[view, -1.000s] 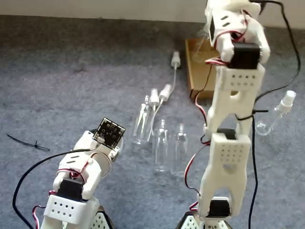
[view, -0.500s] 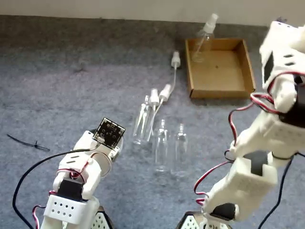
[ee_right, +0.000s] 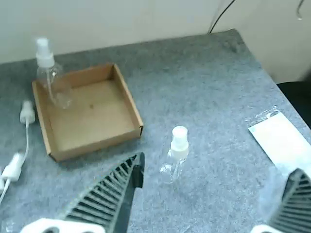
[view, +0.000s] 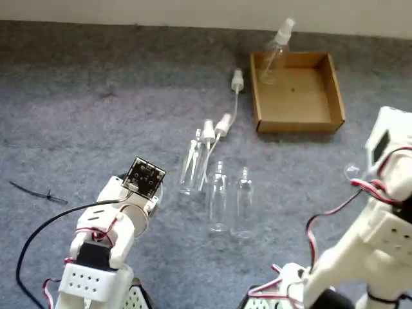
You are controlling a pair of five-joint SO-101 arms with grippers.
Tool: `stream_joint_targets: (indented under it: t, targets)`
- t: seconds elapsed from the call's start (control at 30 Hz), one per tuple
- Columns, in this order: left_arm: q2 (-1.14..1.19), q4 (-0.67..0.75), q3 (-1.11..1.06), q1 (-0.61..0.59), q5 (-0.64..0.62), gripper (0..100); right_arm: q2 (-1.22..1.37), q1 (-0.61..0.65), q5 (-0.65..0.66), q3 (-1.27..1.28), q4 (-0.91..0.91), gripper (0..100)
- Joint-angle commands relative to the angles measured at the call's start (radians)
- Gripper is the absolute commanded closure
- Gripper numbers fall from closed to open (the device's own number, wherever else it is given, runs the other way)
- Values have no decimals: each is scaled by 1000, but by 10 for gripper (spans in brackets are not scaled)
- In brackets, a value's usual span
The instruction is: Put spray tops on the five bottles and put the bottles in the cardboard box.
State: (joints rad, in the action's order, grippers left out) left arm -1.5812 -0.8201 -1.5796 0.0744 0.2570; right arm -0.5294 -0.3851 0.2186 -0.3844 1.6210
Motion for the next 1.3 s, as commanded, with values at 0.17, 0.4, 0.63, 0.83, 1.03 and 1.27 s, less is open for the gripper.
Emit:
stream_joint_targets:
  t: [0.17,0.4,0.63,0.83,1.03,1.27]
  targets:
    - [-1,20,7,-10,5,822,-371,56,101,839,-472,596]
    - [-1,20,5,-10,5,822,-811,71,115,1546,-880,595]
    - [-1,20,5,-13,5,822,-1158,44,189,2057,-1036,595]
    - [-1,20,5,-13,5,822,-1205,-7,184,2213,-1148,585]
    - [-1,20,5,-13,5,822,-1124,-7,129,2153,-1093,545]
    - [-1,20,5,-15,5,822,-642,-31,126,1773,-1015,545]
